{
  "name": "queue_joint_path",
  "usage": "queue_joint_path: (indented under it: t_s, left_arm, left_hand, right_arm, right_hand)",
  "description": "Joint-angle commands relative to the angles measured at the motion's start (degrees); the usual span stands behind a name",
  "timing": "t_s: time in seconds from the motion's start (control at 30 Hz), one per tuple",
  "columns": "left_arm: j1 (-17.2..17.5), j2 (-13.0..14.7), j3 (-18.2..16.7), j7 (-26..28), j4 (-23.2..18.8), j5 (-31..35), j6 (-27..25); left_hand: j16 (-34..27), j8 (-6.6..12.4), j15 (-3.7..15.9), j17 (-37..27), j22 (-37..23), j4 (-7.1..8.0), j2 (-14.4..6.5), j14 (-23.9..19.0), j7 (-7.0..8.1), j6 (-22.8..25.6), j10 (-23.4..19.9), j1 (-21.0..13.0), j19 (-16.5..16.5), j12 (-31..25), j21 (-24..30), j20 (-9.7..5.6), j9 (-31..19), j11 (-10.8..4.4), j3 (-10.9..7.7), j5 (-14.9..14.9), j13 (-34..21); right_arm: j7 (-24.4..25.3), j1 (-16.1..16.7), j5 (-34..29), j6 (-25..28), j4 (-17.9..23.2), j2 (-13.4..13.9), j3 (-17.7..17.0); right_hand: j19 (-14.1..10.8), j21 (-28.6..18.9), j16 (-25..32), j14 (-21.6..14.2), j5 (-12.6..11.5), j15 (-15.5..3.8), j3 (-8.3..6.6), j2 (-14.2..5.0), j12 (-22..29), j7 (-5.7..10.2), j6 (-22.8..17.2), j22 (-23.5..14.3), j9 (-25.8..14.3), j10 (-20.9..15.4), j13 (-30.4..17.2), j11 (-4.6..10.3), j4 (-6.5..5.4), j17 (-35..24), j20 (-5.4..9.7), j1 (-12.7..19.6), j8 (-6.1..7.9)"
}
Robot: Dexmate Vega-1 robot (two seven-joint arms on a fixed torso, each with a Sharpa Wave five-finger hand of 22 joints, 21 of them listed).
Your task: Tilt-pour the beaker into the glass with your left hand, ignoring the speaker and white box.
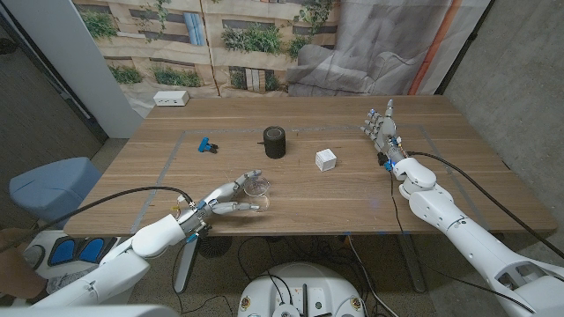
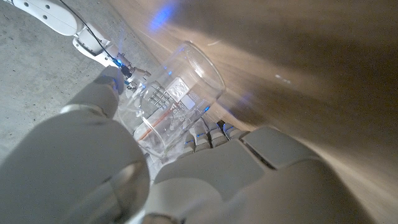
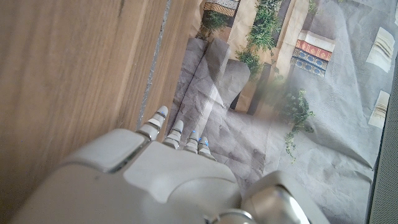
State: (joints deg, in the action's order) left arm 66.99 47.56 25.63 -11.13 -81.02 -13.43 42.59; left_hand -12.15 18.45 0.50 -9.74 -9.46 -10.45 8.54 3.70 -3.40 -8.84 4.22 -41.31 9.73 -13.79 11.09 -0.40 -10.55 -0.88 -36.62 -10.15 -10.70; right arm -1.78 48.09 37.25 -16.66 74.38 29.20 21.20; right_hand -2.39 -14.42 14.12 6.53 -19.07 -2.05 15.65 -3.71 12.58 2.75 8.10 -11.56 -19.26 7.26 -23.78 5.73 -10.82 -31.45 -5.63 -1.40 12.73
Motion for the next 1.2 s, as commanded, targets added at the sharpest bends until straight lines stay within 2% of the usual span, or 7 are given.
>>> queue_joint_path:
  t_s: [0.03,0.33,0.77,0.8,0.87,1.1,1.2]
  left_arm:
    - [-0.2,-1.5,0.7,1.8,-0.3,0.2,-1.1]
    - [-0.5,-3.0,1.2,2.9,-0.1,0.6,-1.1]
    - [-0.2,-4.7,1.0,6.4,0.9,1.9,-1.4]
    - [-0.2,-4.9,0.9,6.7,1.1,1.9,-1.2]
    - [-0.1,-5.2,1.0,6.8,1.4,1.4,-1.1]
    - [0.0,-6.3,0.8,7.9,2.4,1.2,-0.5]
    - [-0.1,-6.8,0.8,8.4,2.8,1.3,-0.1]
  left_hand:
    - [-0.9,1.26,0.44,-0.3,-0.1,-0.08,0.0,-3.8,0.17,2.7,-2.9,-2.0,-0.5,-0.8,0.4,-1.07,-0.3,-0.3,0.34,-0.1,-0.4]
    - [-1.5,4.87,3.24,-0.5,-0.1,-0.07,0.2,-12.4,1.35,9.5,-10.0,-6.2,-5.4,-1.7,0.3,-3.02,-0.9,-2.76,1.48,-0.3,-1.0]
    - [-3.4,10.45,6.32,-1.2,-0.1,0.29,-1.3,-22.2,1.95,17.1,-19.4,-11.3,-11.1,-3.8,0.4,-4.27,-2.3,-3.98,3.72,-0.8,-2.5]
    - [-4.0,11.2,7.05,-1.6,-0.1,0.34,-2.0,-23.6,2.13,17.5,-21.1,-12.2,-12.0,-4.4,0.4,-4.35,-2.6,-5.02,3.98,-0.9,-2.9]
    - [-4.7,12.51,7.41,-1.9,-0.1,0.42,-2.5,-25.0,2.4,18.8,-23.4,-12.9,-13.1,-5.2,0.4,-4.29,-3.0,-4.99,4.66,-0.9,-3.5]
    - [-9.1,17.7,9.38,-4.3,-0.3,0.47,-5.0,-31.3,3.75,22.7,-30.5,-15.6,-18.9,-8.7,1.0,-4.06,-5.4,-7.18,7.37,-1.2,-6.8]
    - [-10.9,19.55,9.89,-5.3,-0.3,0.47,-5.5,-33.8,3.95,23.8,-32.8,-16.6,-20.7,-10.3,1.2,-3.88,-6.4,-7.37,8.49,-1.3,-8.2]
  right_arm:
    - [0.0,0.0,0.0,0.0,0.0,0.0,0.0]
    - [0.0,0.0,0.0,0.0,0.0,0.0,0.0]
    - [0.0,0.0,0.0,0.0,0.0,0.0,0.0]
    - [0.0,0.0,0.0,0.0,0.0,0.0,0.0]
    - [0.0,0.0,0.0,0.0,0.0,0.0,0.0]
    - [0.0,0.0,0.0,0.0,0.0,0.0,0.0]
    - [0.0,0.0,0.0,0.0,0.0,0.0,0.0]
  right_hand:
    - [-0.1,-0.4,0.2,0.3,-0.3,-1.12,0.4,-4.99,0.4,0.04,0.3,-0.3,-0.1,0.5,-0.3,-0.16,0.02,-0.3,-0.37,0.1,0.31]
    - [-0.1,-0.4,0.2,0.3,-0.3,-1.12,0.4,-4.99,0.4,0.04,0.3,-0.3,-0.1,0.5,-0.3,-0.16,0.02,-0.3,-0.37,0.1,0.31]
    - [-0.1,-0.4,0.2,0.3,-0.3,-1.12,0.4,-4.99,0.4,0.04,0.3,-0.3,-0.1,0.5,-0.3,-0.16,0.02,-0.3,-0.37,0.1,0.31]
    - [-0.1,-0.4,0.2,0.3,-0.3,-1.12,0.4,-4.99,0.4,0.04,0.3,-0.3,-0.1,0.5,-0.3,-0.16,0.02,-0.3,-0.37,0.1,0.31]
    - [-0.1,-0.4,0.2,0.3,-0.3,-1.12,0.4,-4.99,0.4,0.04,0.3,-0.3,-0.1,0.5,-0.3,-0.16,0.02,-0.3,-0.37,0.1,0.31]
    - [-0.1,-0.4,0.2,0.3,-0.3,-1.12,0.4,-4.99,0.4,0.04,0.3,-0.3,-0.1,0.5,-0.3,-0.16,0.02,-0.3,-0.37,0.1,0.31]
    - [-0.1,-0.4,0.2,0.3,-0.3,-1.12,0.4,-4.99,0.4,0.04,0.3,-0.3,-0.1,0.5,-0.3,-0.16,0.02,-0.3,-0.37,0.1,0.31]
